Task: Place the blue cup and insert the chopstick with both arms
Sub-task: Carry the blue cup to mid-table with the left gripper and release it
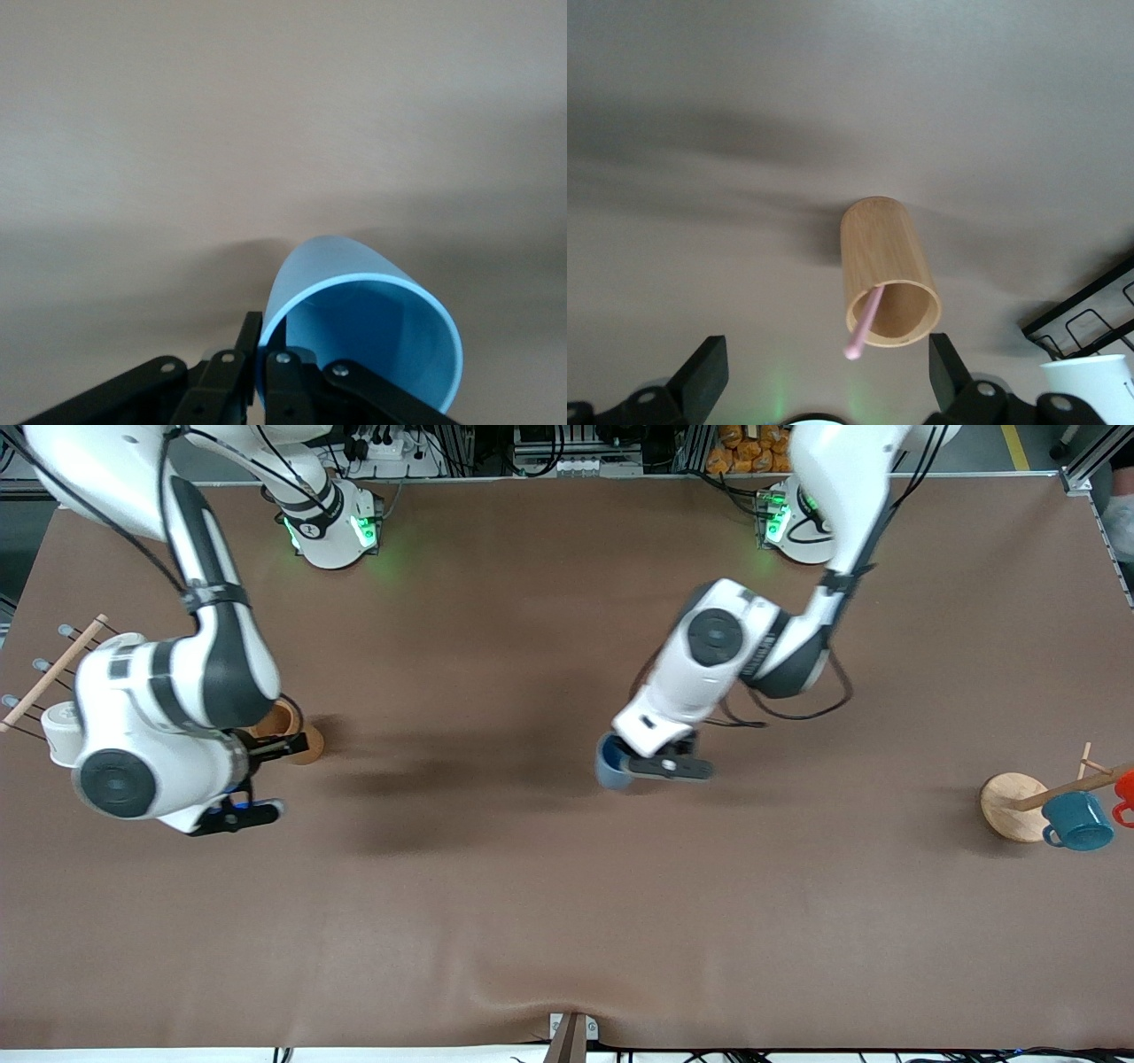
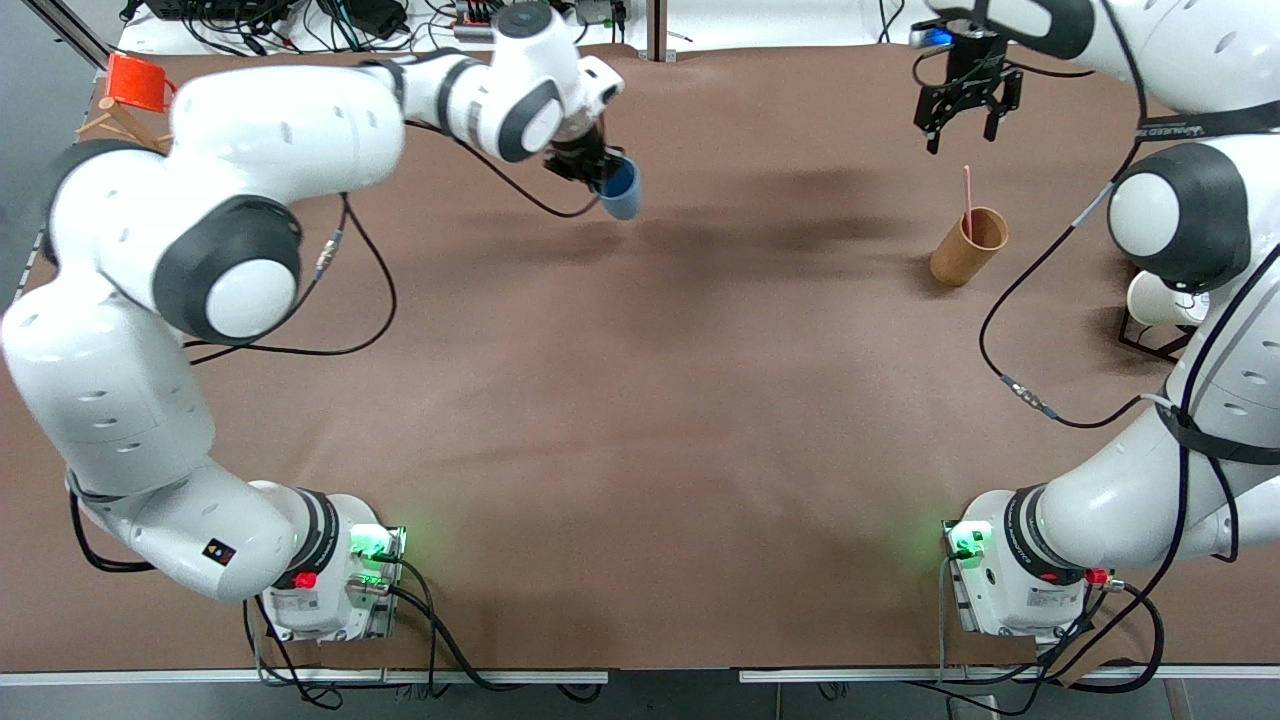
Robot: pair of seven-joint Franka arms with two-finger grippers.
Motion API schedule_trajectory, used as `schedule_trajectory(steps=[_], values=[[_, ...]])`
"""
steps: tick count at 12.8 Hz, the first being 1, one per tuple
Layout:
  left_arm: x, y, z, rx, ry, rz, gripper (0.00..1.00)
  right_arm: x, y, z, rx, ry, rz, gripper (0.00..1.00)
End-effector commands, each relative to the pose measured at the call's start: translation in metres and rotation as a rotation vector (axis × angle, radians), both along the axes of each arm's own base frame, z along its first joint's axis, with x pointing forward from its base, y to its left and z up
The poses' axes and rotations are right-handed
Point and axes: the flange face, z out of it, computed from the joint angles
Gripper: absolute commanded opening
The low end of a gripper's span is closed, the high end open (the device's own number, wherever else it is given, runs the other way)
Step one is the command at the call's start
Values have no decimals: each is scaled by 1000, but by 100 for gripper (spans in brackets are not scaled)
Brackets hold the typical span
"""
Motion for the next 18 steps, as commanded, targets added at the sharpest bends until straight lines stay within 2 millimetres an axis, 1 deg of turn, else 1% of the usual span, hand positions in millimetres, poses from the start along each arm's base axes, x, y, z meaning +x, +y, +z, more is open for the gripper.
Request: schedule_trajectory(steps=[1, 3, 4, 6, 7, 8, 9, 10, 11, 12, 13, 15, 16, 18], values=[[-9, -51, -28, 11, 14, -16, 0, -1, 34, -8, -71, 2, 88, 100], [-20, -62, -45, 30, 30, -18, 0, -1, 29, -14, -84, 13, 93, 100], [-24, -67, -47, 36, 26, -34, 0, 1, 22, -14, -79, 16, 96, 100], [-29, -71, -52, 52, 20, -55, 0, 0, 10, -18, -29, 61, 187, 100], [-33, -75, -56, 55, 24, -63, 0, -1, -4, -21, 1, 98, 222, 100], [-36, -81, -54, 51, 19, -71, 0, 0, -14, -24, 24, 113, 240, 100], [-38, -82, -56, 52, 21, -75, 0, -1, -15, -25, 29, 115, 239, 100], [-39, -83, -58, 54, 25, -76, 11, -4, -15, -32, 30, 128, 243, 100], [-40, -83, -59, 56, 25, -76, 95, -5, -16, -34, 31, 132, 243, 100], [-42, -87, -57, 52, 25, -68, 100, -6, -16, -38, 30, 135, 243, 100], [-41, -87, -51, 46, 20, -46, 100, -7, -18, -44, 32, 132, 241, 100], [-37, -91, -29, 23, 0, -21, 100, -6, -18, -44, 28, 117, 231, 100], [-34, -91, -15, 20, -1, -10, 100, -6, -18, -43, 28, 115, 228, 100], [-24, -89, 23, 23, 1, 4, 100, -6, -17, -43, 29, 115, 227, 99]])
